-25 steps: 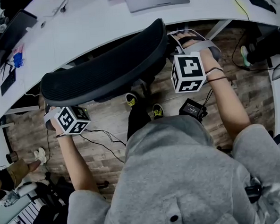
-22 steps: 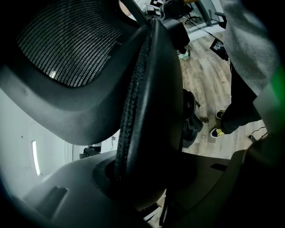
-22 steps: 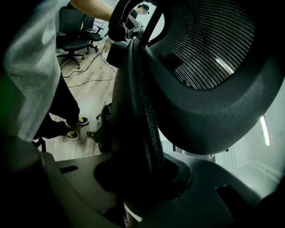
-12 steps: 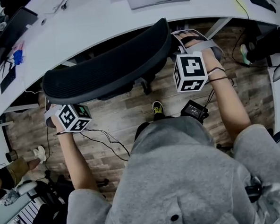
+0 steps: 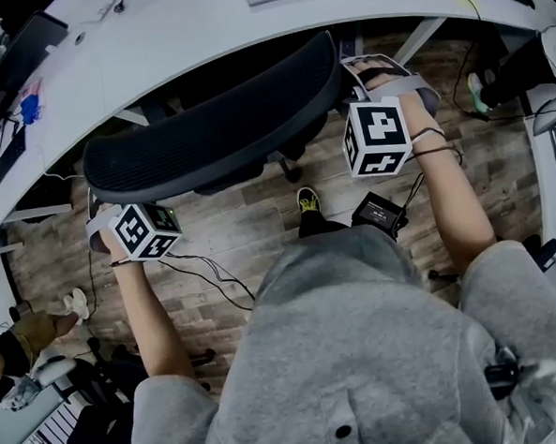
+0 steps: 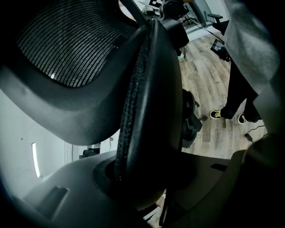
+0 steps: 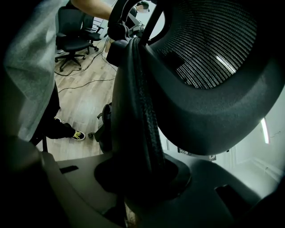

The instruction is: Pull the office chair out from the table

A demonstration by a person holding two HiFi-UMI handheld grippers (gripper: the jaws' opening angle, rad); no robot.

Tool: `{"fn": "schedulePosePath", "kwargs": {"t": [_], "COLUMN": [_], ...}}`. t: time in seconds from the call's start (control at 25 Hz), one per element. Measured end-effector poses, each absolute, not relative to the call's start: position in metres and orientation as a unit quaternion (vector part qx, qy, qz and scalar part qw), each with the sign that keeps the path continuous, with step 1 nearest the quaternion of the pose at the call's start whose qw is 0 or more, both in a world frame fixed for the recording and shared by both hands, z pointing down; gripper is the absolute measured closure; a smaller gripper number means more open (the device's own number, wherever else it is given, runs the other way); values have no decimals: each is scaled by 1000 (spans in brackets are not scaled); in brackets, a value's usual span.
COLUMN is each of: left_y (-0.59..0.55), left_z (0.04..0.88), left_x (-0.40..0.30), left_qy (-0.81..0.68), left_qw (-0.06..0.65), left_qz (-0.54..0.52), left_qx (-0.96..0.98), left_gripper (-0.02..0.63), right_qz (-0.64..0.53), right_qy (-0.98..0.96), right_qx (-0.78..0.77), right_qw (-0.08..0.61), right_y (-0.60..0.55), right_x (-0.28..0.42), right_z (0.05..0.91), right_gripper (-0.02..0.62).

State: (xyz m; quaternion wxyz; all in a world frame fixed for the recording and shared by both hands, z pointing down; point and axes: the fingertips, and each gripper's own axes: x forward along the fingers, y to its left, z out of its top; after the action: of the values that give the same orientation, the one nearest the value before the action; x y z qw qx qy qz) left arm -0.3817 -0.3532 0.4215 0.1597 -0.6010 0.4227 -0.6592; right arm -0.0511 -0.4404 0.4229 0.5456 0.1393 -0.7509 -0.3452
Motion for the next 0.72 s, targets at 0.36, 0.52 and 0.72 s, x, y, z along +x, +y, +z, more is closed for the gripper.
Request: {"fn": "schedulePosePath", "kwargs": {"t": [0.36,0.52,0.72], "left_y": [-323,-313,-292], "left_z": [419,419,419], "left_x": [-371,-373,-373], "left_qy": [418,415,418], "left_qw": [163,161,160], "left_qz": [-658,-661,-661], "left_qx": [-605,-604,-602], "left_gripper": [436,437,437], "right_qz": [-340,-339,-339], "right_qy": [-750,-750,-751], "right_qx": [141,140,141], "right_qw": [549,550,548], "right_y": [-405,-394,-372], "right_x": [-42,-43,-40], "right_z": [424,424,423], "right_gripper": [471,471,472]}}
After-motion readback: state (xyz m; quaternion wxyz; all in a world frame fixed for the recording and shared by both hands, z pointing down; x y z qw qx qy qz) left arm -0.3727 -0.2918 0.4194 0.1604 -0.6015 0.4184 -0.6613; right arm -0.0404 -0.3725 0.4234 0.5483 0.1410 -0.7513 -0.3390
